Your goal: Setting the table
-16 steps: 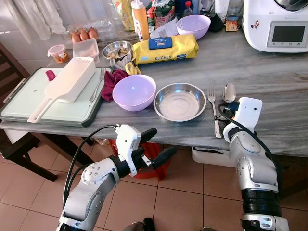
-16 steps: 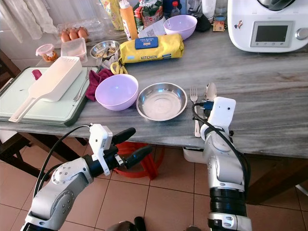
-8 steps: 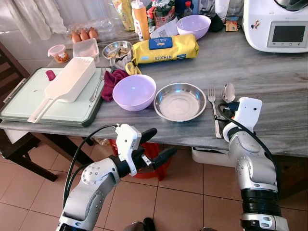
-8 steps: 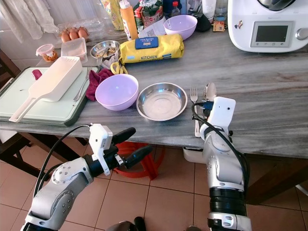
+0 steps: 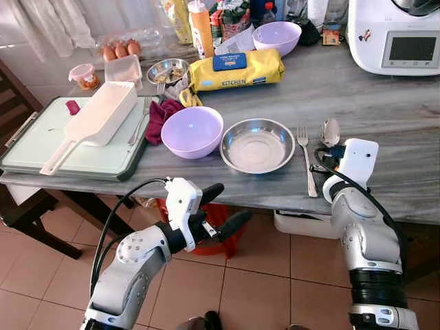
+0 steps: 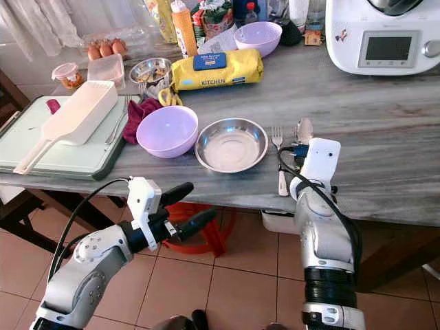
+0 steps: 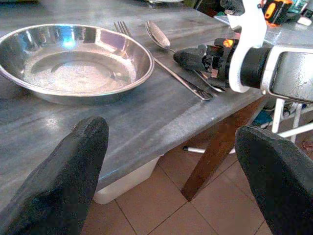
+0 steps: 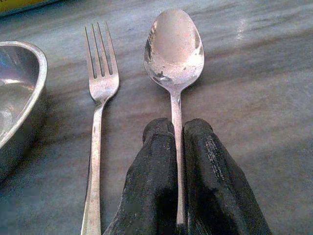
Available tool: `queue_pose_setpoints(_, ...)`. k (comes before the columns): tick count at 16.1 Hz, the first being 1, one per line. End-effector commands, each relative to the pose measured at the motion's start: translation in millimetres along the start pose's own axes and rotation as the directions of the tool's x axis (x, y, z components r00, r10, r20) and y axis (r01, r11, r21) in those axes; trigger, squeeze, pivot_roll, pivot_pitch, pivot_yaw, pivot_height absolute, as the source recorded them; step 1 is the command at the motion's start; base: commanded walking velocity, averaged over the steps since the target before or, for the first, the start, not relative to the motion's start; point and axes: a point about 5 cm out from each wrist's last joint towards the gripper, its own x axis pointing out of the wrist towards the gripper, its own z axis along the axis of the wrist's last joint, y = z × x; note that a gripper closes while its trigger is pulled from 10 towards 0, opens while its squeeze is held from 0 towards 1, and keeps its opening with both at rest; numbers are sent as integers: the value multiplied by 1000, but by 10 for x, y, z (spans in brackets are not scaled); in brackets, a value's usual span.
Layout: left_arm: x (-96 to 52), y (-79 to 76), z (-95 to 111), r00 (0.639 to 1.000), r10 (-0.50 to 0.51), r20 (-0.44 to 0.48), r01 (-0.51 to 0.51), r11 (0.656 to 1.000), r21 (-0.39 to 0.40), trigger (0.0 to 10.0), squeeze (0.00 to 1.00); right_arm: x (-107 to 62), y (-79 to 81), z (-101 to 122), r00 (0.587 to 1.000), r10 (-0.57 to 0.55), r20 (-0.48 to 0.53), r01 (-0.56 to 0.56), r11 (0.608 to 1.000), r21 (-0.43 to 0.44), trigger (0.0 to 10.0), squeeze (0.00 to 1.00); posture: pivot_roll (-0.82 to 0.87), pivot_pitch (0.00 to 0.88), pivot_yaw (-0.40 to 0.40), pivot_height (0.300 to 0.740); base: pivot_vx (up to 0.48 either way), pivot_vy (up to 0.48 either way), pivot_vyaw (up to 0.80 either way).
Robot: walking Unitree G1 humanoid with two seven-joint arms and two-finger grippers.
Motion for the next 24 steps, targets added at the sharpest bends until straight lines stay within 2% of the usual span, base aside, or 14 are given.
queue_pose_setpoints(1,-19,26,-19,1000,13,-16,-13,1000,13,10000,0,3,11,-103,998,8,-55,-8,1000,-4,10000,0,-99,152,166,740,0,0,0)
queue_pose_setpoints(7,-10,29,-22,1000,16,-17,-16,1000,14,10000,0,5,81,-138,995,56,-83,-57,998,-12,10000,0,-97,151,165,740,0,0,0)
queue_pose_setpoints(11,-8,15,-18,1000,16,-16,-16,1000,15,10000,0,-5,68,-164,994,61,-95,-63,998,-16,10000,0,-100,152,166,740,0,0,0)
queue_pose_setpoints(12,-5,6,-16,1000,14,-16,-14,1000,15,10000,0,-10,70,-177,993,67,-101,-68,998,-15,10000,510,-102,153,167,740,0,0,0)
queue_pose_setpoints(13,-4,5,-15,1000,13,-16,-13,1000,15,10000,0,-11,70,-180,992,67,-103,-68,998,-13,10000,949,-102,153,167,740,0,0,0)
queue_pose_setpoints(14,-2,4,-12,1000,12,-16,-12,1000,16,10000,0,-12,71,-184,992,67,-105,-69,998,-13,10000,1000,-101,153,167,740,0,0,0)
queue_pose_setpoints(20,9,-10,22,1000,9,-12,-9,1000,23,10000,0,-19,73,-172,993,71,-99,-73,997,-9,10000,1000,-100,149,168,740,0,0,0)
queue_pose_setpoints(24,12,-12,38,1000,7,-6,-7,1000,23,10000,0,-63,126,58,994,103,19,-103,995,1,10000,1000,-99,143,162,740,0,0,0)
